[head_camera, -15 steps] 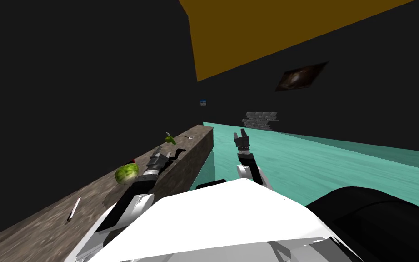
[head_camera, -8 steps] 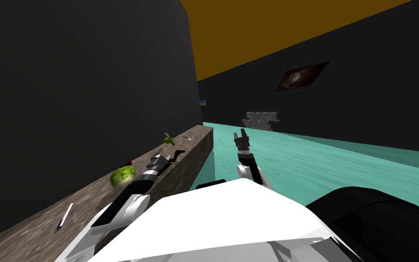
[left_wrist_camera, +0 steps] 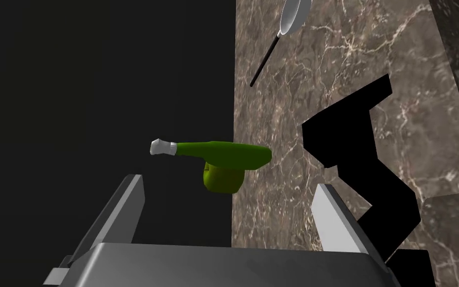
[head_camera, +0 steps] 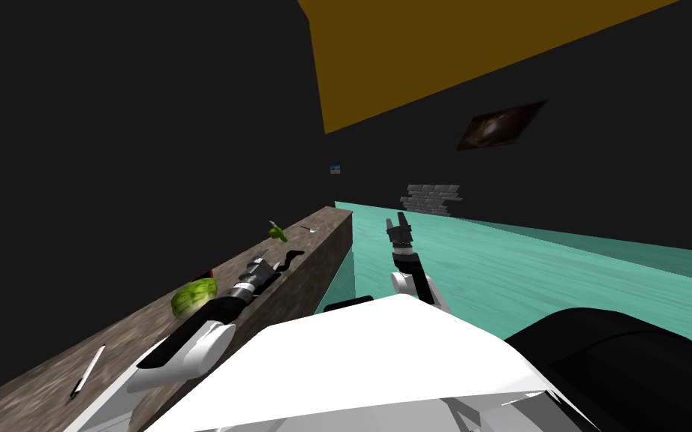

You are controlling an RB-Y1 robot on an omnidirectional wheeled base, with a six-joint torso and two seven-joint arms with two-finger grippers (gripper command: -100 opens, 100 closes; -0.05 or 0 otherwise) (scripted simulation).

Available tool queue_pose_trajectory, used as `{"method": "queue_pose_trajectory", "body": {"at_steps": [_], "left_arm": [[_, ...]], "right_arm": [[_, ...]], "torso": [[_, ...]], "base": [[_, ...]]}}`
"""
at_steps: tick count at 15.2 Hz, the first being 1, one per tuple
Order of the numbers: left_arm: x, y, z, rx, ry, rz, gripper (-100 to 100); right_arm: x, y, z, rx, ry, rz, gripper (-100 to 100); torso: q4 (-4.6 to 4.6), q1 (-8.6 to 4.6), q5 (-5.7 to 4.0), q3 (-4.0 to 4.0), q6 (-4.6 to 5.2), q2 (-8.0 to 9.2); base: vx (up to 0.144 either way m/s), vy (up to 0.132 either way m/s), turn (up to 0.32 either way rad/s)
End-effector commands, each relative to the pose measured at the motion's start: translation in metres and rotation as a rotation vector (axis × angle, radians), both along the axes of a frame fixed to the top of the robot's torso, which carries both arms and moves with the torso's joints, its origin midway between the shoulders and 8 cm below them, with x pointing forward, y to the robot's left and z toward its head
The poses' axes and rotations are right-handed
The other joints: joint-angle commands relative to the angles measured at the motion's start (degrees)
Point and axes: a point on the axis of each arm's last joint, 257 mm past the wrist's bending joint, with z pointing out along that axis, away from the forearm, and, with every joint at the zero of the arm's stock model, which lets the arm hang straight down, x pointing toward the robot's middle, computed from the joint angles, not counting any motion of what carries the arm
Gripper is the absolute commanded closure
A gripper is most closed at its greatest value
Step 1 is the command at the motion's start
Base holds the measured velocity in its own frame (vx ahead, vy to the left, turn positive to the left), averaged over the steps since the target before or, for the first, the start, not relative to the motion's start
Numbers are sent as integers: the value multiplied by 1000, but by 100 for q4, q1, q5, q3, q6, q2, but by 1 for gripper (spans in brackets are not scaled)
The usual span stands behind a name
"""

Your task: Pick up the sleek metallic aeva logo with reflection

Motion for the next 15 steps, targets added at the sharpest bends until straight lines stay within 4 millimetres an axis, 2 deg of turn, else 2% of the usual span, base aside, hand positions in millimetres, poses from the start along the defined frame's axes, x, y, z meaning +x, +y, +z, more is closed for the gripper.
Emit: {"method": "queue_pose_trajectory", "body": {"at_steps": [1,2,5,6,8,15], "left_arm": [[-3,4,-10,-13,46,9,-100],[-5,11,-16,-44,86,16,-100],[-7,13,-24,-47,119,23,-100],[-11,21,-32,-82,168,34,-100],[-13,22,-38,-81,191,40,-100],[-32,46,-65,-178,377,97,-100]], "right_arm": [[0,0,0,0,0,0,0],[0,0,0,0,0,0,0],[0,0,0,0,0,0,0],[0,0,0,0,0,0,0],[0,0,0,0,0,0,0],[0,0,0,0,0,0,0]], "torso": [[0,0,0,0,0,0],[0,0,0,1,0,3],[1,2,0,2,0,4],[2,2,1,5,0,9],[1,2,0,3,0,5],[0,2,1,1,0,3]], "base": [[38,-8,2],[49,-9,-5],[39,-5,0],[37,-8,-4],[47,-7,-1],[53,-10,-2]]}}
